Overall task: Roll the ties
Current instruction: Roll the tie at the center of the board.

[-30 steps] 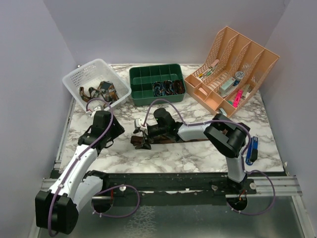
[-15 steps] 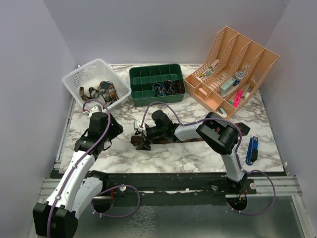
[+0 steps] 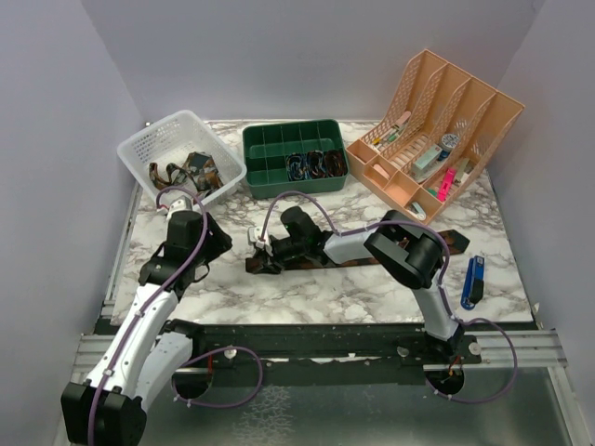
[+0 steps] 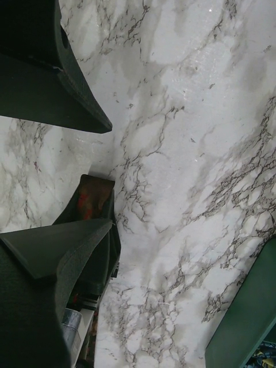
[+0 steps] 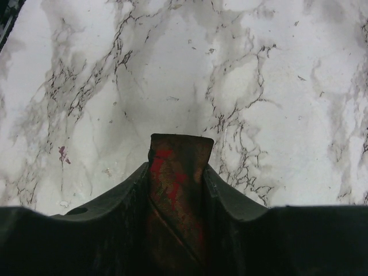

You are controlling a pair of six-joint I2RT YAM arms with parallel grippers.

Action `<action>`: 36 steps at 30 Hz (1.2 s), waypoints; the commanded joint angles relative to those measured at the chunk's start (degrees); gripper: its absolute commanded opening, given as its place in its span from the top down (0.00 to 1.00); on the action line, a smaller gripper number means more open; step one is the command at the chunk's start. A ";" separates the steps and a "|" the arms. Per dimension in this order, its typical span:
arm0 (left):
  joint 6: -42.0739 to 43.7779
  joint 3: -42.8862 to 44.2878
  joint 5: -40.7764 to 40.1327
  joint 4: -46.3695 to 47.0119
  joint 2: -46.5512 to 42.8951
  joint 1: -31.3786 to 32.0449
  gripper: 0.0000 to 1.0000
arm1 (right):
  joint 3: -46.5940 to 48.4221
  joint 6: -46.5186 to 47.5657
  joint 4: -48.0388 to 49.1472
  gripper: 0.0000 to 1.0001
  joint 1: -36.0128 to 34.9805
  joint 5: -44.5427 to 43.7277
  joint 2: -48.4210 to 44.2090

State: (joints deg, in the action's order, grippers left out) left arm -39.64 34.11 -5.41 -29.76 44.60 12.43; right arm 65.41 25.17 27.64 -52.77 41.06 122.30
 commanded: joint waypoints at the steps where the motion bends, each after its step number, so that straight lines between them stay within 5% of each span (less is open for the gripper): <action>1: -0.74 -0.62 1.99 -0.83 -2.00 -0.29 0.37 | -0.14 0.71 -1.03 0.61 0.00 -3.02 2.05; 5: -1.36 -1.12 2.49 -0.66 -2.07 -0.25 0.38 | -1.10 0.15 0.88 0.58 0.04 -5.31 1.18; 8: -1.70 -1.55 2.81 -0.39 -1.64 -0.25 0.38 | -1.59 0.14 0.64 0.33 -0.05 -5.16 0.30; 11: -2.37 -2.05 3.03 -0.22 -1.15 -0.30 0.37 | -4.01 -2.14 4.28 0.26 0.02 -5.63 -2.63; 18: -4.32 -3.83 4.24 1.18 -0.55 -0.30 0.37 | -10.99 -13.21 13.28 0.19 -0.04 -13.00 -14.34; 21: -4.61 -4.41 4.58 2.13 -0.17 -0.30 0.35 | -17.98 -22.42 22.08 0.17 -0.05 -21.26 -20.36; 23: -4.83 -5.03 5.14 2.96 0.36 -0.30 0.34 | -19.79 -32.65 19.62 0.17 0.04 -30.24 -24.37; 27: -5.79 -6.33 6.67 4.94 1.99 -0.30 0.31 | -12.81 -48.14 -7.74 0.34 0.05 -40.17 -29.03; 30: -6.86 -7.65 8.15 7.15 2.68 -0.30 0.29 | -14.54 -68.28 -16.88 0.62 0.08 -46.00 -31.09; 32: -7.47 -8.43 9.10 8.61 3.20 -0.34 0.29 | -16.78 -68.62 -12.76 0.65 0.04 -39.48 -31.77; 36: -8.63 -10.08 11.11 10.57 4.08 -0.36 0.28 | -10.69 -66.72 -19.32 0.72 0.04 -33.80 -28.03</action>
State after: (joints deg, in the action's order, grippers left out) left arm -46.33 25.80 1.96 -22.98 48.01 12.43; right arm 50.54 -35.09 18.50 -52.45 3.88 91.18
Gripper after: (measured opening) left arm 0.713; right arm 0.316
